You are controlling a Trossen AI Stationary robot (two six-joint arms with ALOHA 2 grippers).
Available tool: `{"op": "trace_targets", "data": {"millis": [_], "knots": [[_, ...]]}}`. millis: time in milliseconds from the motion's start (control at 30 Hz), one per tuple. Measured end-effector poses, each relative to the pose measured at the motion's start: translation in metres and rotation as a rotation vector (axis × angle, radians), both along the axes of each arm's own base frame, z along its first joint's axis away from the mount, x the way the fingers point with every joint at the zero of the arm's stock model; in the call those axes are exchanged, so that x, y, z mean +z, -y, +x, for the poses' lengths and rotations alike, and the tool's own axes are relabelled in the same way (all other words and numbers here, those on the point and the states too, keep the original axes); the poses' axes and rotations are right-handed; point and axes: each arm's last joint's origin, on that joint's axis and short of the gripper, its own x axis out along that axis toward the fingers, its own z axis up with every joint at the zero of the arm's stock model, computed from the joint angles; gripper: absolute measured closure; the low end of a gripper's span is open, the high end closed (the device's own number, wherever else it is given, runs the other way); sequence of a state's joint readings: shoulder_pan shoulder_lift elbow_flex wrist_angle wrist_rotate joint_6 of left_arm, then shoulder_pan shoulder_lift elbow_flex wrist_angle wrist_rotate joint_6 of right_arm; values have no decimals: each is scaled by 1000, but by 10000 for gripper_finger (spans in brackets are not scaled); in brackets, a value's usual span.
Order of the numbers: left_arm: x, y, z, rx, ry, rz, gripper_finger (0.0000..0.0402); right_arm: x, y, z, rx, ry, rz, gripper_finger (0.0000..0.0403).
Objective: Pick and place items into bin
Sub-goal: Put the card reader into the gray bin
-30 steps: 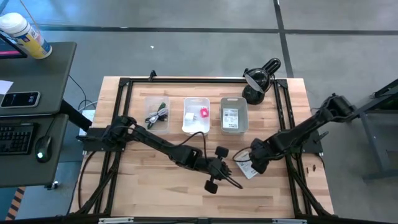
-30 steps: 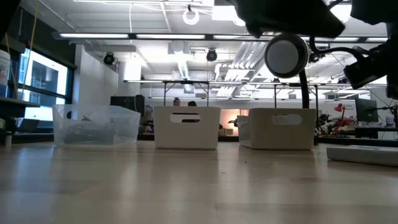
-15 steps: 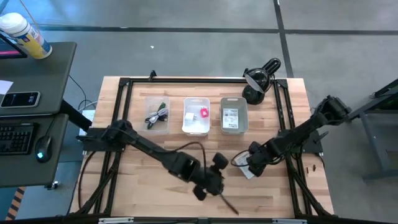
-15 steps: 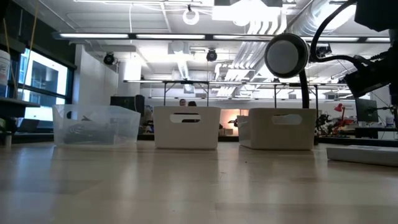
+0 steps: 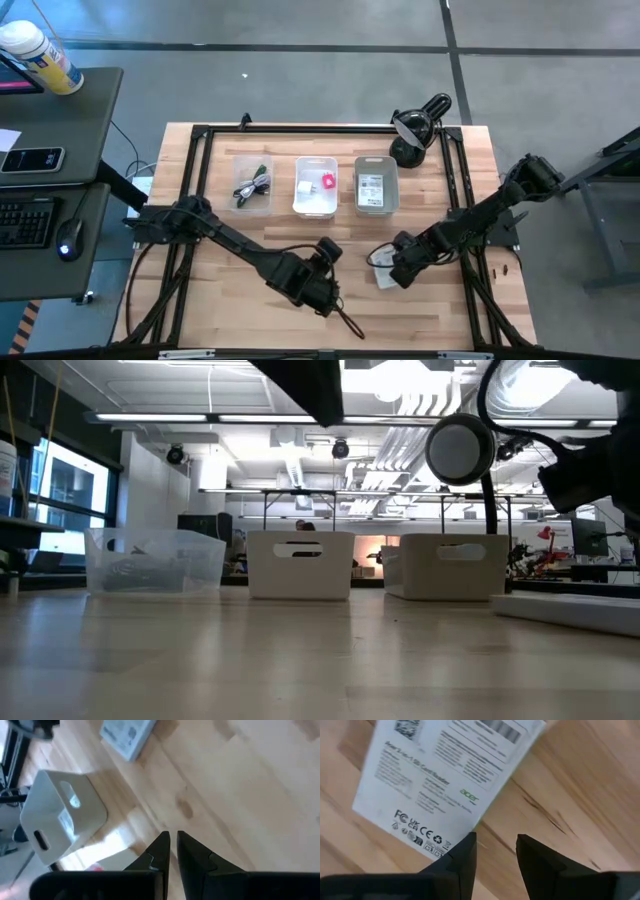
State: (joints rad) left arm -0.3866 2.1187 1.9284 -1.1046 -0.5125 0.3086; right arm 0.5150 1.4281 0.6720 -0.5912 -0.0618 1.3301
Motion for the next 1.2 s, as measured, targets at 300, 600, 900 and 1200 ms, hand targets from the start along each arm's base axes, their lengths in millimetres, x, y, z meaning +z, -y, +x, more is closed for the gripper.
{"op": "trace_targets", "data": {"millis": [300, 600, 900, 1200], "knots": [[-18, 1, 1, 50, 18, -58, 378, 1, 6, 9, -17, 66, -15, 274], [-26, 1, 0, 134, 48, -91, 378, -1, 10, -4, -2, -60, -67, 275], [-25, 1, 3, 146, 92, -93, 378, 8, 6, -1, 14, -4, -64, 275], [-24, 1, 3, 151, 101, -85, 378, 10, 12, -15, 30, -120, -120, 275]]}}
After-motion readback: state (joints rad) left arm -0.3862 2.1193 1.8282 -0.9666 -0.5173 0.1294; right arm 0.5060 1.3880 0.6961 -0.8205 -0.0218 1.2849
